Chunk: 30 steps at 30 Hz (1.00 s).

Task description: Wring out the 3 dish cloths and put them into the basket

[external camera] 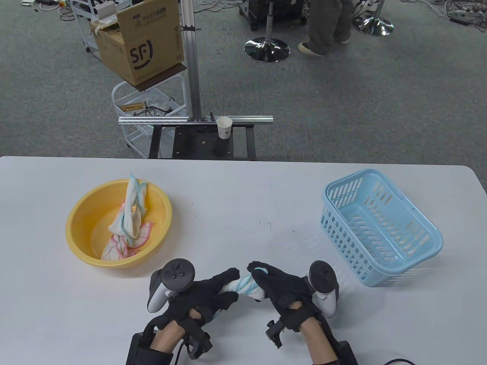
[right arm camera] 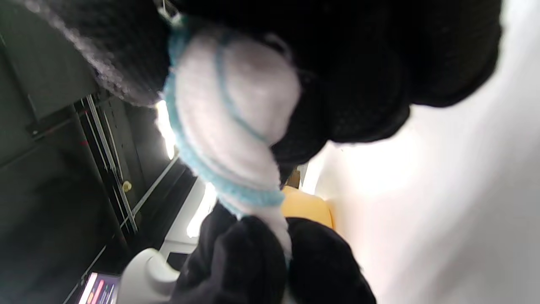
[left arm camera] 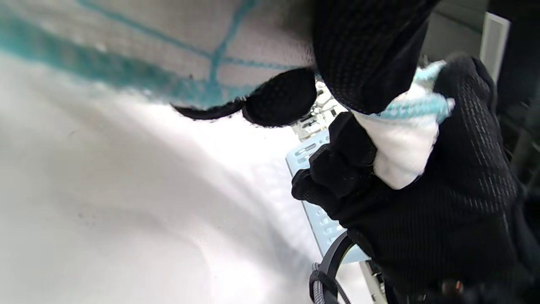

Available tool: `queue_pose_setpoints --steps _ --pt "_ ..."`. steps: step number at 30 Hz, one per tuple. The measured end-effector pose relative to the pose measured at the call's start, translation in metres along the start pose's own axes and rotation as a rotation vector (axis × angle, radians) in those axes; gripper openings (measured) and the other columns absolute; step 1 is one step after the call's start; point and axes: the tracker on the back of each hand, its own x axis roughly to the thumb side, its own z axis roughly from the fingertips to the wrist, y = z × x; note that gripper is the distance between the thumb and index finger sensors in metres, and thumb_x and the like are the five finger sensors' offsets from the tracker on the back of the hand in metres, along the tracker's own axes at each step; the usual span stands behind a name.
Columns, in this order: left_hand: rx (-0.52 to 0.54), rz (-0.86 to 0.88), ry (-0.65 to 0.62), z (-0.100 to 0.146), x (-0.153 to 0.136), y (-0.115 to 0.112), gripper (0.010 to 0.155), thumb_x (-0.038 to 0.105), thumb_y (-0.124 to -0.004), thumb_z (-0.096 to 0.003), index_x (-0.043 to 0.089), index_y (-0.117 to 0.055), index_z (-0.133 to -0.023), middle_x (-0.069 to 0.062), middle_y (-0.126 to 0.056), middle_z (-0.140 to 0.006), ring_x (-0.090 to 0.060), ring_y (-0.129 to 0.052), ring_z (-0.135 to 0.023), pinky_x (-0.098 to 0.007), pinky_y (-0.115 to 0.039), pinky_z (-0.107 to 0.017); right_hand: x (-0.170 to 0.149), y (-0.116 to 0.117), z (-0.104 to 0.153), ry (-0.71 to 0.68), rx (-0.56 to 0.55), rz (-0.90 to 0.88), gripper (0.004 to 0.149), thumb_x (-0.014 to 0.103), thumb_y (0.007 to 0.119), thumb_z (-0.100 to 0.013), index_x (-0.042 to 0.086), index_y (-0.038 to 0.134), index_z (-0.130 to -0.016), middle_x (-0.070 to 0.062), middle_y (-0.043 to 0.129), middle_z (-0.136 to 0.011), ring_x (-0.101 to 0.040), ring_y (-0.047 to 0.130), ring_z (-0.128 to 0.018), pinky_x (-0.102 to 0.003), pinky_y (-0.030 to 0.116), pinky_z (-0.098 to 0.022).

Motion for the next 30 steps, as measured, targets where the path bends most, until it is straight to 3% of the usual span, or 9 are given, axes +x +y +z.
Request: queue_pose_setpoints --steps 4,7,11,15,20,22,25,28,30 --pt "0.085 -0.239 -0.074 0.004 0.019 -0.006 0.075 0.042 -0.093 -0.0396 0.038 -0.06 -0.107 0.002 -0.1 -0.067 -0.026 -0.1 -0.052 -0.051 -0.078 -0.054 -0.005 0.002 0.001 0.062 -0.058 -0.055 0.067 0.056 0.081 -0.049 0.001 0.081 -0.087 -0.009 0.106 -0.039 -0.027 0.105 -0.027 -0.053 0.087 -0.032" --pt "0.167 -0.417 -0.101 0.007 0.03 -0.011 0.07 0.045 -0.093 -0.039 0.032 -0.071 -0.104 0.003 -0.102 -0.062 -0.024 -0.102 -0.046 -0.05 -0.08 -0.051 -0.011 0.004 0.002 0.112 -0.071 -0.092 0.066 0.055 0.081 -0.05 -0.001 0.082 -0.085 -0.007 0.107 -0.033 -0.025 0.106 -0.021 -0.051 0.089 -0.028" --pt "0.226 -0.442 -0.081 0.007 0.03 -0.01 0.061 0.051 -0.09 -0.0426 0.025 -0.081 -0.097 0.005 -0.103 -0.051 -0.02 -0.101 -0.034 -0.047 -0.083 -0.043 -0.014 0.004 0.002 0.133 -0.065 -0.149 0.07 0.057 0.079 -0.05 -0.003 0.08 -0.086 -0.008 0.108 -0.035 -0.027 0.106 -0.023 -0.052 0.088 -0.029" --pt "0.263 -0.282 -0.026 0.006 0.017 0.002 0.061 0.055 -0.089 -0.0424 0.017 -0.087 -0.091 0.007 -0.103 -0.039 -0.017 -0.099 -0.022 -0.045 -0.085 -0.034 -0.005 -0.001 0.004 0.061 -0.121 -0.08 0.071 0.057 0.075 -0.052 -0.002 0.074 -0.091 -0.012 0.106 -0.047 -0.033 0.105 -0.036 -0.056 0.084 -0.037" --pt "0.255 0.067 0.098 0.006 -0.015 0.018 0.063 0.059 -0.085 -0.0436 0.01 -0.093 -0.081 0.008 -0.103 -0.028 -0.015 -0.097 -0.011 -0.044 -0.086 -0.025 0.018 0.001 0.01 -0.206 -0.184 0.29 0.063 0.048 0.076 -0.053 0.007 0.066 -0.1 -0.021 0.094 -0.077 -0.045 0.093 -0.067 -0.064 0.072 -0.055" --pt "0.212 0.259 0.133 0.006 -0.027 0.019 0.063 0.06 -0.085 -0.0445 0.008 -0.094 -0.079 0.007 -0.103 -0.027 -0.016 -0.097 -0.009 -0.044 -0.086 -0.023 0.029 0.014 0.013 -0.336 -0.132 0.56 0.061 0.042 0.078 -0.054 0.015 0.057 -0.105 -0.022 0.079 -0.094 -0.049 0.079 -0.084 -0.068 0.062 -0.062" --pt "0.108 0.453 0.155 0.004 -0.038 0.017 0.064 0.061 -0.082 -0.0456 0.007 -0.095 -0.076 0.008 -0.103 -0.025 -0.015 -0.096 -0.007 -0.043 -0.086 -0.022 0.037 0.037 0.017 -0.436 -0.025 0.919 0.074 0.041 0.081 -0.054 0.027 0.033 -0.109 -0.019 0.043 -0.113 -0.052 0.051 -0.101 -0.072 0.048 -0.068" --pt "-0.027 0.618 0.147 0.002 -0.042 0.01 0.065 0.062 -0.08 -0.0472 0.006 -0.096 -0.074 0.008 -0.104 -0.024 -0.015 -0.096 -0.007 -0.043 -0.086 -0.021 0.039 0.053 0.019 -0.496 0.02 1.154 0.094 0.049 0.084 -0.051 0.034 0.008 -0.105 -0.013 0.013 -0.115 -0.051 0.027 -0.105 -0.072 0.037 -0.071" --pt "-0.16 0.734 0.11 -0.002 -0.04 0.001 0.065 0.063 -0.078 -0.0481 0.006 -0.097 -0.073 0.008 -0.104 -0.024 -0.014 -0.096 -0.006 -0.043 -0.087 -0.021 0.039 0.059 0.018 -0.557 -0.001 1.224 0.1 0.052 0.085 -0.049 0.037 0.001 -0.102 -0.01 0.004 -0.114 -0.05 0.021 -0.105 -0.072 0.034 -0.071"
